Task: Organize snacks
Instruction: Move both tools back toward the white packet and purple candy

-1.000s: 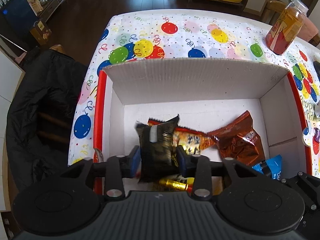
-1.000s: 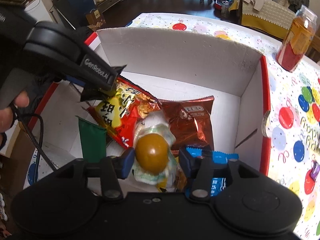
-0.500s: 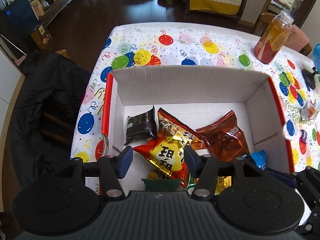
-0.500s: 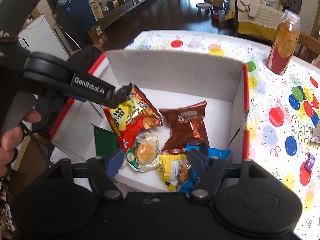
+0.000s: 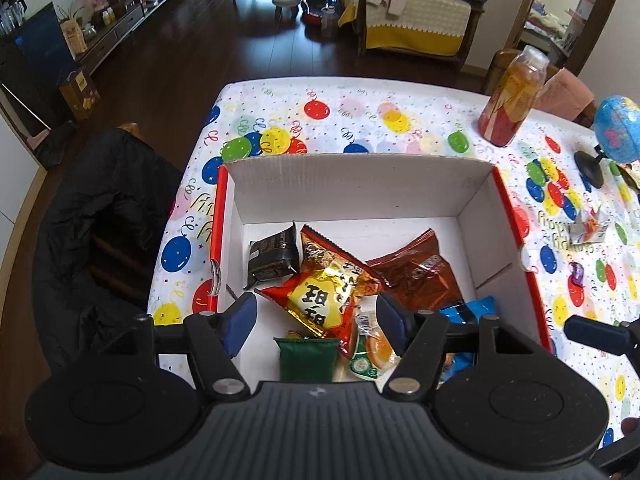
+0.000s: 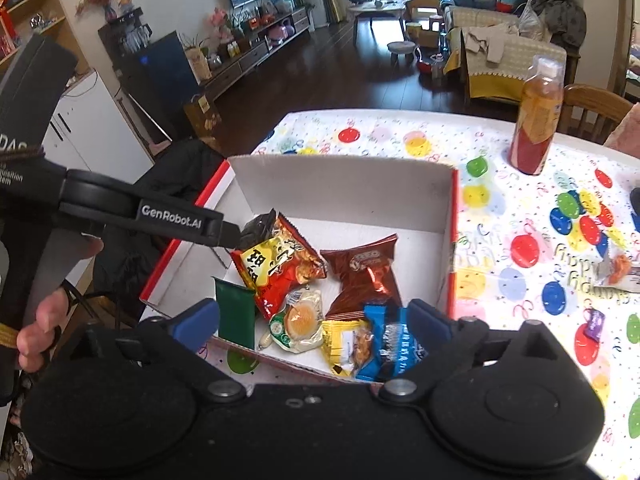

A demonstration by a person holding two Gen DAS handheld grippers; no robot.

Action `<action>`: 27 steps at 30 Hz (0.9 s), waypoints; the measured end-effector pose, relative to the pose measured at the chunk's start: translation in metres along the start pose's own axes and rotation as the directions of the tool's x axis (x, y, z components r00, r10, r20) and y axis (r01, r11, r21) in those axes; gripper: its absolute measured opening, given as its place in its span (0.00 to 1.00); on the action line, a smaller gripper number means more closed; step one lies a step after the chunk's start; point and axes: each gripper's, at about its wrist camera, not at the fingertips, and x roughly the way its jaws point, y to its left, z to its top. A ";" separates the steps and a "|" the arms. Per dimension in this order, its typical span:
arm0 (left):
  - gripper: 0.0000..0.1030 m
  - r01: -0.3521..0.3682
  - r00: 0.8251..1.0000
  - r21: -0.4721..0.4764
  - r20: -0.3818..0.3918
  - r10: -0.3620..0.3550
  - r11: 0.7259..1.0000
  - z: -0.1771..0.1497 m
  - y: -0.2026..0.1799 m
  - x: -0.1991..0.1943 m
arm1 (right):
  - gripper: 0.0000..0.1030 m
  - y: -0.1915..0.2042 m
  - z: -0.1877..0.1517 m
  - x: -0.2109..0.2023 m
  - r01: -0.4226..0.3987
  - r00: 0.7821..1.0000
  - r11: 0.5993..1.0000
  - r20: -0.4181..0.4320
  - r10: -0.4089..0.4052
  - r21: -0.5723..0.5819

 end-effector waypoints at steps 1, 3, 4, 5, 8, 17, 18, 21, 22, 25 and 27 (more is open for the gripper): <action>0.64 0.006 1.000 0.000 0.007 -0.006 1.000 -0.001 -0.001 -0.003 | 0.99 -0.002 -0.001 -0.003 0.003 1.000 1.000 0.008 -0.003 -0.001; 0.72 0.013 1.000 0.004 0.025 -0.013 1.000 -0.003 -0.004 -0.009 | 1.00 -0.005 -0.001 -0.011 0.009 1.000 1.000 0.021 -0.009 0.005; 0.74 0.020 0.999 0.008 0.037 -0.020 1.000 -0.004 -0.007 -0.012 | 1.00 -0.007 -0.002 -0.014 0.010 1.000 1.000 0.028 -0.011 0.008; 0.77 0.028 0.998 0.013 0.048 -0.028 1.000 -0.005 -0.010 -0.016 | 1.00 -0.010 -0.003 -0.018 0.012 0.999 1.000 0.035 -0.012 0.012; 0.78 0.049 0.996 0.028 0.069 -0.050 0.998 -0.008 -0.020 -0.024 | 1.00 -0.019 -0.007 -0.030 0.016 0.999 1.000 0.050 -0.017 0.025; 0.85 0.105 0.988 0.069 0.104 -0.112 0.992 -0.012 -0.068 -0.036 | 1.00 -0.063 -0.020 -0.065 0.036 0.995 0.997 0.089 -0.042 0.065; 0.86 0.114 0.987 0.075 0.104 -0.122 0.991 -0.012 -0.075 -0.035 | 1.00 -0.069 -0.022 -0.068 0.043 0.995 0.997 0.091 -0.049 0.067; 1.00 0.138 0.983 0.088 0.110 -0.147 0.987 -0.011 -0.099 -0.033 | 1.00 -0.090 -0.027 -0.080 0.066 0.992 0.994 0.102 -0.075 0.084; 1.00 0.144 0.981 0.092 0.115 -0.154 0.985 -0.011 -0.107 -0.033 | 1.00 -0.099 -0.029 -0.084 0.073 0.991 0.993 0.104 -0.082 0.093; 1.00 0.153 0.979 0.102 0.119 -0.165 0.983 -0.012 -0.135 -0.029 | 1.00 -0.128 -0.034 -0.096 0.106 0.987 0.987 0.110 -0.119 0.118; 1.00 0.158 0.978 0.108 0.118 -0.170 0.982 -0.012 -0.153 -0.024 | 1.00 -0.149 -0.036 -0.103 0.132 0.983 0.982 0.110 -0.147 0.133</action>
